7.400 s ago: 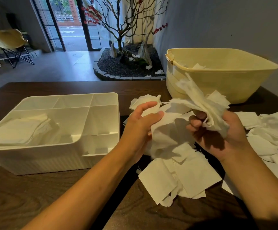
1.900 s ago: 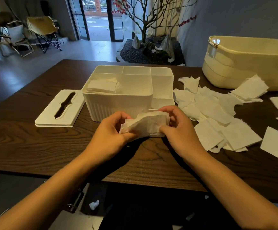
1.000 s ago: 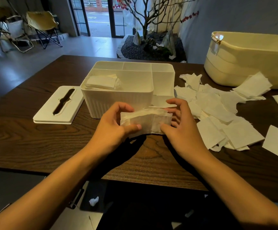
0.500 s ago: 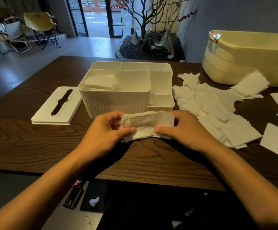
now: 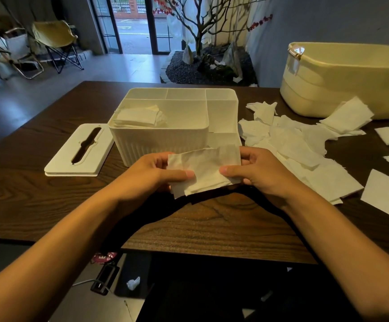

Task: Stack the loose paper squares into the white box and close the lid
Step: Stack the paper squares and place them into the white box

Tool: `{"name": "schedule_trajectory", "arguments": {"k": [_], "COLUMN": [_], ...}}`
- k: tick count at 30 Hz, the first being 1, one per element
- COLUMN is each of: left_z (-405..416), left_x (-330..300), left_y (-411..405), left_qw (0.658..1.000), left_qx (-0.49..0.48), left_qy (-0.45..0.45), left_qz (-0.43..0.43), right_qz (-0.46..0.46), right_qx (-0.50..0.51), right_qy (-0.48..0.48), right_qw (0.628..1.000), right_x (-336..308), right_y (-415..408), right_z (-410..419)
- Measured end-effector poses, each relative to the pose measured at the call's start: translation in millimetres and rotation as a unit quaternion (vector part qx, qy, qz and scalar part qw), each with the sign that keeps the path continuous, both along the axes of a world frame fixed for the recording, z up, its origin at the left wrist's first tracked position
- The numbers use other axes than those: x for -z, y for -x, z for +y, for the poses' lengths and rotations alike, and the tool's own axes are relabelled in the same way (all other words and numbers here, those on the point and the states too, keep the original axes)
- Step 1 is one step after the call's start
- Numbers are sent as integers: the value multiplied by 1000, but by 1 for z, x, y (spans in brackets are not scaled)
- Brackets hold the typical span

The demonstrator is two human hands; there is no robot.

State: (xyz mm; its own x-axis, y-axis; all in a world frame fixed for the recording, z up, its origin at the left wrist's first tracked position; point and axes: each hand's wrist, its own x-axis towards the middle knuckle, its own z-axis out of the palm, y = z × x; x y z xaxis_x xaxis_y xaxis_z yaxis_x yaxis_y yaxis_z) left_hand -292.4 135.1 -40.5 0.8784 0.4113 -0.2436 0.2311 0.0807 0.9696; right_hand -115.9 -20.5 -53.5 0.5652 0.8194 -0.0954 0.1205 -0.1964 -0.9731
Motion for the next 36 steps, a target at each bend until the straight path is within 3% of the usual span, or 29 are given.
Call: {"name": "schedule_trajectory", "arguments": {"k": [4,9,19,22,24,26,29,33,36], "left_z": [-6,-16,-18,-15,-6,5,15,20,19], "left_x": [-1,10,22,16,11,8,8,17,23], "left_y": [6,20,17,18,22,27,36,39,35], "left_qw": [982,924,911,935,936,933,918,859,852], "left_qx": [-18,-47,-19,73,154,172,153,141,131], "left_qy": [-178,-351,-379,-329,-307,-313,-362,-492,-505], "left_qz": [-64,-146,-164,-110,-70,-53,-48,-17,-31], "right_qz": [-102,-128,-160,-173,-185,-212,-270,-309,-321], "right_qx": [-9,10,18,14,4,1,-25,-52,-29], "right_qy": [-73,-122,-108,-93,-68,-43,-3,-6,-25], "right_qw": [992,984,981,981,980,976,962,950,946], "right_x": [1,8,17,20,22,25,28,25,26], "right_y": [5,13,19,19,17,13,12,13,9], "right_z": [-8,-12,-14,-14,-14,-15,-17,-18,-19]}}
